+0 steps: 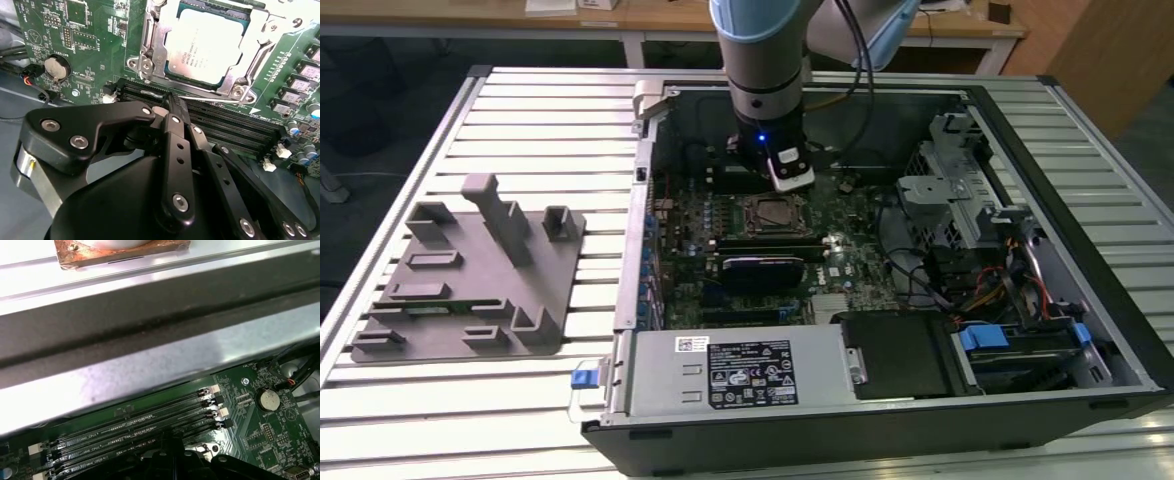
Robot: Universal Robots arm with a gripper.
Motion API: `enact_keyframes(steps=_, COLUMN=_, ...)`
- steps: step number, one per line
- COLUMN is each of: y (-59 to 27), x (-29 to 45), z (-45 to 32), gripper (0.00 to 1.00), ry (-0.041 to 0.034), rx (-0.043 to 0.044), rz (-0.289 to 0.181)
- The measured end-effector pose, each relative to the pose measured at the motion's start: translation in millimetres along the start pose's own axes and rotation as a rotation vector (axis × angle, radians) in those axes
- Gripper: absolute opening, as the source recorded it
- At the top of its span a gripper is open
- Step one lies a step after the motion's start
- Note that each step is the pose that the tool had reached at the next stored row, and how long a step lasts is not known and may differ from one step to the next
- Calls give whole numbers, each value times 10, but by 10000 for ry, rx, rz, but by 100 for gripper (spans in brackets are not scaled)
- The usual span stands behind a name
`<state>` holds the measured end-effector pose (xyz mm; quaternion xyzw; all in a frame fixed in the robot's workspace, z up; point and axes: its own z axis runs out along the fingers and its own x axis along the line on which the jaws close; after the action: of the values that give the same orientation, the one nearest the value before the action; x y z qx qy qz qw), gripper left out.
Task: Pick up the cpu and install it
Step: 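Install the first cpu locking lever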
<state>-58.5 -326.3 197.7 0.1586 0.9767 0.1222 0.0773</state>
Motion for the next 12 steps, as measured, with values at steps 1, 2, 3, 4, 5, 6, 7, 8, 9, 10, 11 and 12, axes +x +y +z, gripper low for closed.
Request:
enact_keyframes(steps=1, y=-1, x=0, z=4, gripper=11, ry=-13, rx=-4, rz=-3)
enact_keyframes(steps=2, y=-2, x=1, z=8, gripper=11, ry=-28, rx=-7, rz=-7)
enact_keyframes(steps=3, y=-3, x=1, z=12, gripper=11, ry=-41, rx=-9, rz=-10)
enact_keyframes(steps=4, y=-4, x=2, z=17, gripper=11, ry=-55, rx=-12, rz=-14)
enact_keyframes(steps=5, y=-5, x=2, z=21, gripper=11, ry=-68, rx=-15, rz=-17)
enact_keyframes(steps=6, y=-7, x=3, z=25, gripper=11, ry=-78, rx=-18, rz=-20)
enact_keyframes(steps=7, y=-7, x=3, z=28, gripper=11, ry=-84, rx=-20, rz=-21)
enact_keyframes(steps=8, y=-9, x=4, z=32, gripper=11, ry=-93, rx=-23, rz=-23)
enact_keyframes(steps=9, y=-9, x=4, z=35, gripper=11, ry=-97, rx=-25, rz=-24)
enact_keyframes(steps=10, y=-10, x=4, z=36, gripper=11, ry=-100, rx=-26, rz=-25)
enact_keyframes(steps=11, y=-11, x=4, z=38, gripper=11, ry=-102, rx=-27, rz=-26)
enact_keyframes(steps=12, y=-12, x=4, z=40, gripper=11, ry=-105, rx=-28, rz=-26)
